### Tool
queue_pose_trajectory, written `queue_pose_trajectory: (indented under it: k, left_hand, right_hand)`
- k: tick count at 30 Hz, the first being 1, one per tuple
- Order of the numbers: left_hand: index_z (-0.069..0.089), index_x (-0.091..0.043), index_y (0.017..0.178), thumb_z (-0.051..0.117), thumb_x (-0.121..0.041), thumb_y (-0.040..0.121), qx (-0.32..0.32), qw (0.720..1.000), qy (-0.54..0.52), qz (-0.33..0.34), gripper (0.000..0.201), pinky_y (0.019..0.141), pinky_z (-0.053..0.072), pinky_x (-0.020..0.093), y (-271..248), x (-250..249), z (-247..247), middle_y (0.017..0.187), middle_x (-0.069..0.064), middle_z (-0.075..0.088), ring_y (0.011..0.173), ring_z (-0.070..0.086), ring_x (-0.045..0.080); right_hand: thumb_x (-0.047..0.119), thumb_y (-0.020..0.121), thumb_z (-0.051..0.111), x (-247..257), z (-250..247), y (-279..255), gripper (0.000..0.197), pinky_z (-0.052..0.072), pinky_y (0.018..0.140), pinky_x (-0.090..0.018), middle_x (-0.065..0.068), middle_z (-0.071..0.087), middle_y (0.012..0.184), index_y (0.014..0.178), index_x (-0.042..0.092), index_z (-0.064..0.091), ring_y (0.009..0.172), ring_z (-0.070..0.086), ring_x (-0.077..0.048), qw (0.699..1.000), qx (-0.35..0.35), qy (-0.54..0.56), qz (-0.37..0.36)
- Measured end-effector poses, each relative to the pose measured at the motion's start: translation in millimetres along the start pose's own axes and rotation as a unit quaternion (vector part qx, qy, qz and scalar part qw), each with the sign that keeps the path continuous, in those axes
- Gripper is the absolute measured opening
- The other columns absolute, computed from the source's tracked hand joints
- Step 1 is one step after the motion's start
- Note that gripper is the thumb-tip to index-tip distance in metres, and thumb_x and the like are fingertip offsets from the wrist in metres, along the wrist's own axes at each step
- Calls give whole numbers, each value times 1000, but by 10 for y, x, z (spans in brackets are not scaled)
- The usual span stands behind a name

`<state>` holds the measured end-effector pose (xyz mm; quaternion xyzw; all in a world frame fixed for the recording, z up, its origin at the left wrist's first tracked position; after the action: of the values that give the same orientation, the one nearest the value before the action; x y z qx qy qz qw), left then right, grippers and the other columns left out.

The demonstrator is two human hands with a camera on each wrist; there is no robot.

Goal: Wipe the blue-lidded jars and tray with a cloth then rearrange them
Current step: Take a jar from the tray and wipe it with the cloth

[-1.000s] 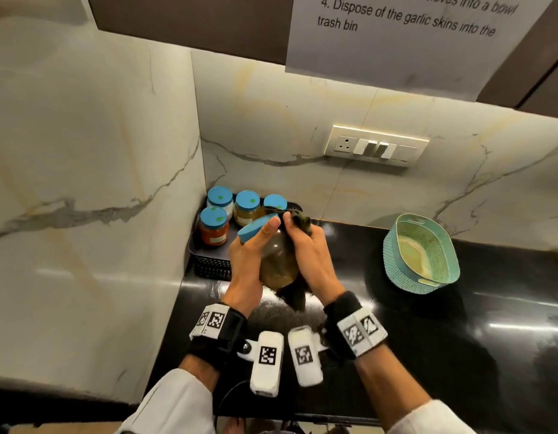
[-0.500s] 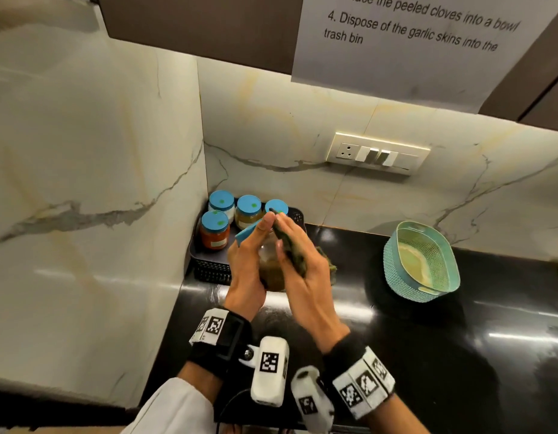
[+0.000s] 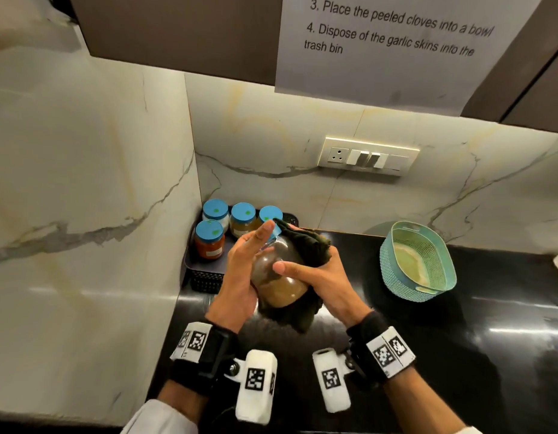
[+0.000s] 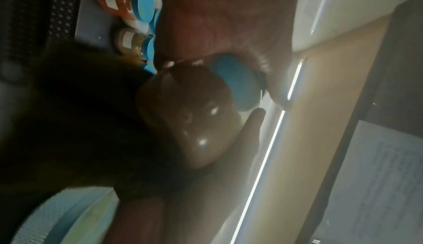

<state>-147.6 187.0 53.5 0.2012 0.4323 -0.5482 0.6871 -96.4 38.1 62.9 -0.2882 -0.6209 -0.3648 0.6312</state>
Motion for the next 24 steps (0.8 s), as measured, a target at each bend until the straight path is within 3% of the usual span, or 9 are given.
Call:
queue_pose_trajectory:
  k: [5, 8, 11, 14, 16, 18, 21, 22, 24]
  left_hand:
    - [85, -15, 94, 83, -38, 75, 22, 999, -46, 7, 30, 76, 66, 38, 55, -81, 35, 98, 15, 80, 89, 77, 29]
    - [76, -3, 116, 102, -46, 54, 28, 996, -80, -7, 79, 97, 59, 50, 133, -150, -3, 116, 26, 73, 105, 71, 38]
    - [75, -7, 108, 106, -48, 43, 27, 992, -120, -19, 83, 101, 55, 51, 144, -173, -1, 112, 20, 72, 105, 71, 36]
    - [72, 0, 122, 104, -57, 41, -28, 997, -73, 10, 104, 111, 49, 64, 154, -155, 16, 128, 31, 69, 119, 67, 51]
    - [69, 3, 127, 102, -60, 44, -41, 997, -65, 29, 109, 112, 46, 67, 166, -183, 24, 130, 34, 67, 125, 63, 54]
    - [64, 8, 132, 100, -57, 54, -40, 996, -77, 33, 107, 115, 42, 68, 159, -232, 5, 137, 37, 61, 131, 58, 55]
    - [60, 11, 136, 93, -55, 68, -36, 995, -95, 25, 100, 115, 45, 64, 132, -283, -41, 139, 37, 60, 129, 62, 50]
    - [62, 10, 135, 94, -57, 65, -45, 995, -91, 19, 101, 114, 46, 63, 144, -279, -47, 137, 35, 63, 127, 64, 49]
    - [65, 6, 133, 100, -59, 55, -71, 993, -91, 13, 107, 111, 49, 64, 160, -266, -9, 131, 31, 69, 123, 67, 49]
  right_hand:
    - [4, 77, 86, 31, 221, -4, 60, 57, 105, -49, -9, 76, 125, 133, 20, 68, 121, 71, -27, 996, -44, 53, -51]
    - [-1, 82, 85, 15, 386, -27, 65, 46, 117, -50, -8, 67, 142, 142, 8, 62, 140, 58, -26, 987, -67, -14, -147]
    - [5, 86, 84, -11, 414, -3, 56, 46, 116, -54, -5, 64, 145, 139, 6, 65, 143, 53, -27, 954, -81, -137, -253]
    - [12, 89, 82, 116, 390, 141, 56, 53, 110, -42, -1, 71, 136, 142, 13, 62, 131, 64, -19, 983, -46, -73, -165]
    - [16, 91, 80, 179, 432, 192, 55, 56, 105, -36, 2, 74, 130, 143, 19, 62, 125, 69, -15, 991, -42, -50, -118]
    - [19, 94, 78, 151, 492, 145, 55, 51, 113, -42, 0, 68, 142, 146, 14, 60, 136, 61, -15, 972, -65, -137, -179]
    - [22, 96, 67, 6, 538, 58, 49, 32, 126, -49, 5, 56, 155, 145, 16, 62, 154, 39, -15, 917, -46, -290, -269]
    - [21, 98, 63, -24, 527, 68, 46, 30, 127, -49, 5, 55, 156, 144, 16, 63, 155, 37, -16, 917, -32, -289, -273]
    - [18, 103, 59, 18, 482, 164, 40, 36, 124, -50, 0, 60, 152, 143, 12, 63, 150, 46, -20, 956, -11, -192, -221]
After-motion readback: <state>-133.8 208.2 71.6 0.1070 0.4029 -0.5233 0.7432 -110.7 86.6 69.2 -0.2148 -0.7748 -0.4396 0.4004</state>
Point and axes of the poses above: each hand's wrist, its own y-axis towards the middle knuckle, its own z-axis out of the palm, x = y × z, the point moved 1 cm from there along y, towards the middle knuckle
